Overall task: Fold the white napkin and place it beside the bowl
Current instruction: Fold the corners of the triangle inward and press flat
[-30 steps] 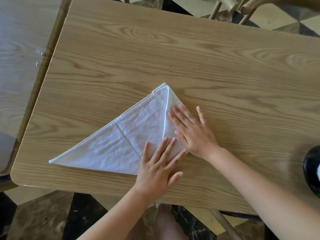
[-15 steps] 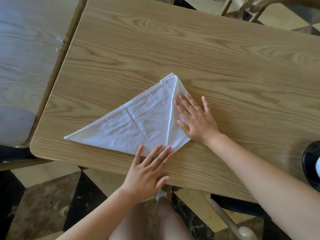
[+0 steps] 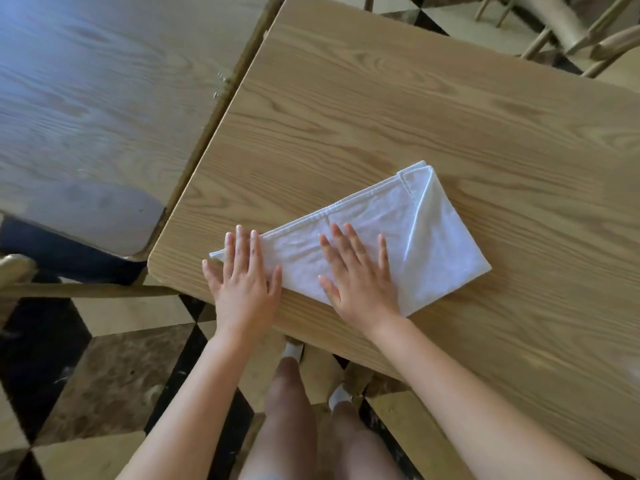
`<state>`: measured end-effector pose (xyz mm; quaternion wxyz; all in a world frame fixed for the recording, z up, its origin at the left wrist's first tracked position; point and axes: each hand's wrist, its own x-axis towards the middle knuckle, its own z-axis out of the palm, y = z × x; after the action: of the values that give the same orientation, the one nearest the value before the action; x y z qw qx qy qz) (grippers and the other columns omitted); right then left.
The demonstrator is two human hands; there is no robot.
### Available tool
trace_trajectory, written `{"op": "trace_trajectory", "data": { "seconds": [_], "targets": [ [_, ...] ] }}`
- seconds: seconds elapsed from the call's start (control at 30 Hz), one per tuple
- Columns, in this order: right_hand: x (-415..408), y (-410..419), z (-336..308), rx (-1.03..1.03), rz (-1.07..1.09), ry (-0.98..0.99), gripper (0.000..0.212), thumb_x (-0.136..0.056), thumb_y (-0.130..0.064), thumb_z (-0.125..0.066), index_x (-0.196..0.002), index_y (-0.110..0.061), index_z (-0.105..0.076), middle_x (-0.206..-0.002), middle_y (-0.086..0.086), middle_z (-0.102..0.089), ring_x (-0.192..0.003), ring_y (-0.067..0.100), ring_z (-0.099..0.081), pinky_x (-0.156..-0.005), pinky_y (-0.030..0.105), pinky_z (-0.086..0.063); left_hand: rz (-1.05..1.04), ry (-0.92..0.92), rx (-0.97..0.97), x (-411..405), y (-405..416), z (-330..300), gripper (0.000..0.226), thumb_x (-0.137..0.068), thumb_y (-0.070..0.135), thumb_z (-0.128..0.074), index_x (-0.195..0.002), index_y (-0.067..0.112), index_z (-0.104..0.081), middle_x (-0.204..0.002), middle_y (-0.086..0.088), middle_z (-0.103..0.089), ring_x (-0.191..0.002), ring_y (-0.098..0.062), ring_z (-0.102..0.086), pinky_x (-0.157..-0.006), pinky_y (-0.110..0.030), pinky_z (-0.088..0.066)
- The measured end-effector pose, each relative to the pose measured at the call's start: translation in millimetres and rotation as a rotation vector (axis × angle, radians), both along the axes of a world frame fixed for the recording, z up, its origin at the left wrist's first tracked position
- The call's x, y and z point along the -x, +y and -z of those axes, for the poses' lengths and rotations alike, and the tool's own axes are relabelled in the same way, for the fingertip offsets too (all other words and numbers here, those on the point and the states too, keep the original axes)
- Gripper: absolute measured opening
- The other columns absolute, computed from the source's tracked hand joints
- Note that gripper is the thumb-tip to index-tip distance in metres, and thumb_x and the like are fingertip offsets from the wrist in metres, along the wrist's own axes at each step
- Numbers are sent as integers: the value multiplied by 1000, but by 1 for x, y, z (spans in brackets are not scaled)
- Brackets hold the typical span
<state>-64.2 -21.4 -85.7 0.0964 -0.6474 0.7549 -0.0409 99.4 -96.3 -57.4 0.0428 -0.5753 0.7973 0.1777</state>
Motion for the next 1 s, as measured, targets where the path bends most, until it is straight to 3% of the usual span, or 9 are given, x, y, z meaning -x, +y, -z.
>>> {"op": "trace_trajectory", "data": {
  "seconds": [0.13,0.23,0.3,0.5,0.6,0.7,0.83,0.93,1.0],
  "targets": [
    [-14,-10,4,-26,31,-18,63,-91,-46,-26,-147,-19,-19,-156,4,-15,-143,18,-7,-110,57,1,15,-3,69,-15,-15,-4,59,-95,37,-45,-146,13,-28,-155,-9,-22,-143,-24,-15,-109,-52,-19],
    [-14,-10,4,-18,36,-10,63,-91,-46,-26,-148,-19,-18,-156,4,-12,-143,19,-6,-110,58,-3,18,9,153,-21,-26,-13,44,-83,26,-65,-124,13,-55,-122,-12,-54,-115,-32,-47,-85,-45,-39],
    [-15,-10,4,-12,40,-12,63,-91,-45,-27,-147,-19,-19,-156,4,-14,-143,19,-9,-110,58,-5,-69,23,116,-23,-37,-20,32,-79,24,-65,-109,13,-62,-102,-9,-54,-100,-31,-49,-76,-41,-40],
    [-14,-10,3,-2,37,-35,61,-91,-45,-28,-146,-19,-23,-155,5,-19,-143,21,-14,-109,59,-9,-234,84,-151,-30,-71,-35,6,-80,21,-60,-77,17,-56,-80,3,-55,-82,-22,-53,-60,-30,-39],
    [-18,-14,-1,91,58,-120,58,-91,-44,-33,-143,-19,-30,-152,9,-28,-141,22,-18,-109,59,-8,-307,305,-325,-29,-80,-47,10,-79,16,-65,-81,16,-56,-72,2,-66,-71,-14,-61,-55,-25,-41],
    [-29,-29,-27,292,51,-329,49,-88,-46,-45,-129,-18,-45,-131,4,-53,-125,16,-41,-108,54,-19,-466,662,-505,-13,-80,-67,12,-79,9,-69,-83,9,-57,-71,-3,-70,-59,-10,-66,-57,-24,-45],
    [-40,-50,-68,426,152,-607,36,-84,-45,-52,-110,-20,-55,-102,-11,-64,-100,-3,-49,-101,36,-27,-476,868,-648,18,-67,-86,10,-85,19,-65,-78,16,-59,-73,1,-72,-69,-10,-70,-59,-23,-40],
    [-25,-53,-78,535,280,-663,16,-87,-30,-54,-94,-20,-64,-86,-27,-58,-91,-20,-44,-89,29,-34,-494,964,-739,39,-62,-90,26,-92,34,-51,-77,16,-63,-79,-3,-74,-79,-13,-70,-64,-27,-39],
    [-6,-49,-82,568,354,-707,13,-87,-27,-54,-88,-24,-66,-80,-34,-56,-86,-20,-48,-83,22,-38,-488,1049,-809,52,-62,-89,33,-95,34,-42,-77,16,-62,-82,-6,-74,-82,-17,-70,-63,-28,-38]
  ]
}}
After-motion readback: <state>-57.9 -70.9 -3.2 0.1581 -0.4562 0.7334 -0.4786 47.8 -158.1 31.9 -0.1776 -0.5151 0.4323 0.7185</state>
